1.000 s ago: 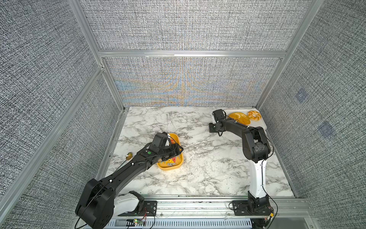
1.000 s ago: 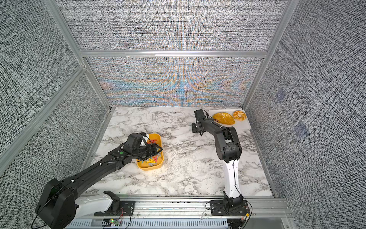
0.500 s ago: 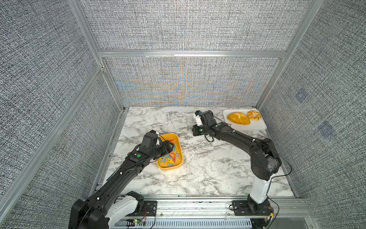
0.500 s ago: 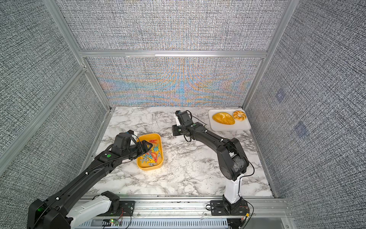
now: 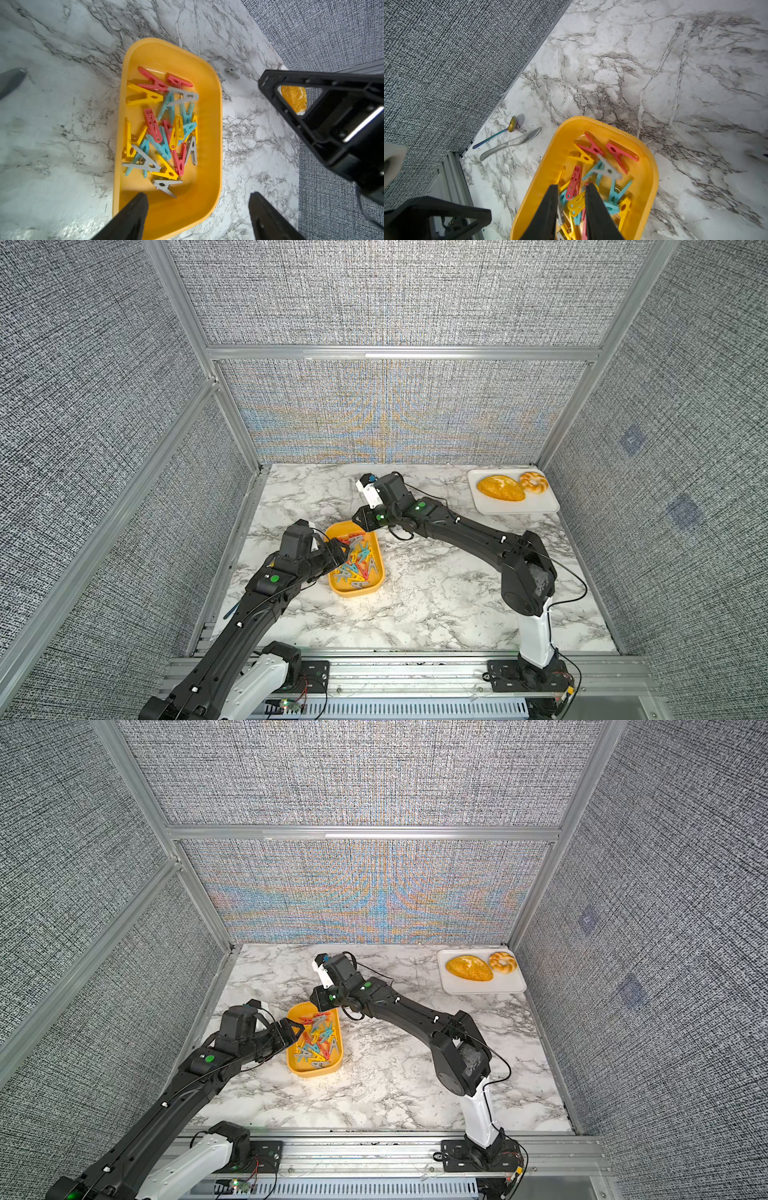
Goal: Put the clothespins into the storage box
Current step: Place the clothespin in the storage box, then pick up the clothespin from the center of the board.
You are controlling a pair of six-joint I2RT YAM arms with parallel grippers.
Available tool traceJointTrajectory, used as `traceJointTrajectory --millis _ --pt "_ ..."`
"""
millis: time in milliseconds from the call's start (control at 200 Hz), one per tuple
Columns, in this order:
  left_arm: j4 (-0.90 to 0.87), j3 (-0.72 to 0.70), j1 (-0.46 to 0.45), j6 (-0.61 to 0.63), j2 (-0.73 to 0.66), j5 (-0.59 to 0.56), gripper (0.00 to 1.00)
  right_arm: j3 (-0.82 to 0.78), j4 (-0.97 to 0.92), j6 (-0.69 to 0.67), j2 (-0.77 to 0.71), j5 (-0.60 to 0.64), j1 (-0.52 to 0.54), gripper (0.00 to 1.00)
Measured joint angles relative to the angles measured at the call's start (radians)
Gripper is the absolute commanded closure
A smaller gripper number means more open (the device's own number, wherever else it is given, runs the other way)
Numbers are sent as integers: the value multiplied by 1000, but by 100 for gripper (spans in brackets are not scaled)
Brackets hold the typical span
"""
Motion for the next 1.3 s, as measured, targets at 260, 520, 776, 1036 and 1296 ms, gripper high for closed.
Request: traceJointTrajectory --millis 260,520,776,1036,1296 --pt "3 1 1 1 33 25 18 14 -10 -1 -37 45 -50 71" --pt "44 29 1 13 111 80 19 1 -25 -6 -21 101 -185 71" --pt "72 35 1 22 167 103 19 63 -62 -15 115 142 -291 72" --pt "109 32 1 24 214 121 20 166 -78 20 263 156 -317 71" --pt "133 25 1 31 234 124 20 240 -83 60 373 146 -317 69"
